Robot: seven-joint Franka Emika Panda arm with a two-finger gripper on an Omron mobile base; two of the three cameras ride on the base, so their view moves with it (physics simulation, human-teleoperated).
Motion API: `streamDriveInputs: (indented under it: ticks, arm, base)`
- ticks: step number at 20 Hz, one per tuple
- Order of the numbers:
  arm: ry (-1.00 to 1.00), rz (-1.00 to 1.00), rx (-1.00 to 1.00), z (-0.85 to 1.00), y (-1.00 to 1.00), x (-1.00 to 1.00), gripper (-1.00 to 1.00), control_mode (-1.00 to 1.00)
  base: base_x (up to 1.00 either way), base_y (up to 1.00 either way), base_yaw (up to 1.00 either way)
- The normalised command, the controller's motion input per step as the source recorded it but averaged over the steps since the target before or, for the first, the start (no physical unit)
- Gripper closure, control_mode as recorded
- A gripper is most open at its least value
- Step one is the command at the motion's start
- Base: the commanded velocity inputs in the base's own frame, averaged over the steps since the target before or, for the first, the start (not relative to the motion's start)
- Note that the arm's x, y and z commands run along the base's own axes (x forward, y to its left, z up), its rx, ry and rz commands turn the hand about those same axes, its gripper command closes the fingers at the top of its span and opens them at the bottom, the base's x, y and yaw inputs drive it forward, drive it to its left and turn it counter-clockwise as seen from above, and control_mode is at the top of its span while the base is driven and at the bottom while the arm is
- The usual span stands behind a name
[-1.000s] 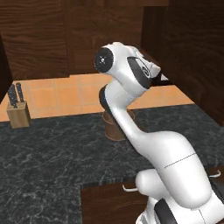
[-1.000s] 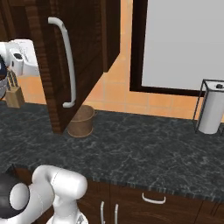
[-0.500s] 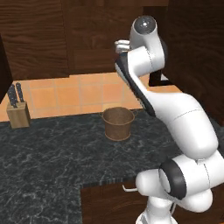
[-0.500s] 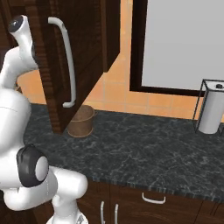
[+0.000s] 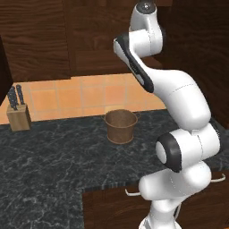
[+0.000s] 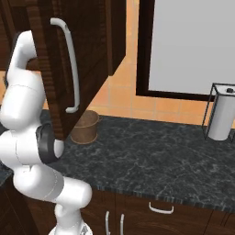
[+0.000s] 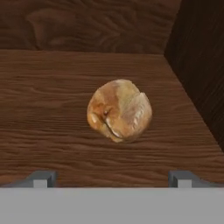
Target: Open the cabinet, pick up the bread from the cabinet and place it in the basket. Then move the basket to the dining counter.
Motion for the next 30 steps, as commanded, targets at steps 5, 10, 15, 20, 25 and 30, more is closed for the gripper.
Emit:
streamDriveInputs:
  ticks: [5, 10, 15, 20, 25, 30]
  arm:
    - [-0.17, 0.02, -0.02, -0.42, 0.15, 0.41, -1.0, -1.0]
    - [-0.07, -0.01, -0.02, -0.11, 0.0, 0.33, -1.0, -1.0]
    - [-0.04, -0.04, 0.0, 0.03, -0.05, 0.43, -1.0, -1.0]
    - [-0.03, -0.13, 0.0, 0.0, 0.01, 0.63, -1.0, -1.0]
    - [0.0, -0.21, 0.0, 0.03, 0.03, 0.61, -1.0, -1.0]
    - [0.0, -0.19, 0.0, 0.17, 0.02, 0.05, -1.0, -1.0]
  base:
    - [0.0, 0.0, 0.0]
    - [0.0, 0.0, 0.0]
    - [0.0, 0.0, 0.0]
    - [0.0, 0.0, 0.0]
    - [0.0, 0.0, 0.0]
    - [0.0, 0.0, 0.0]
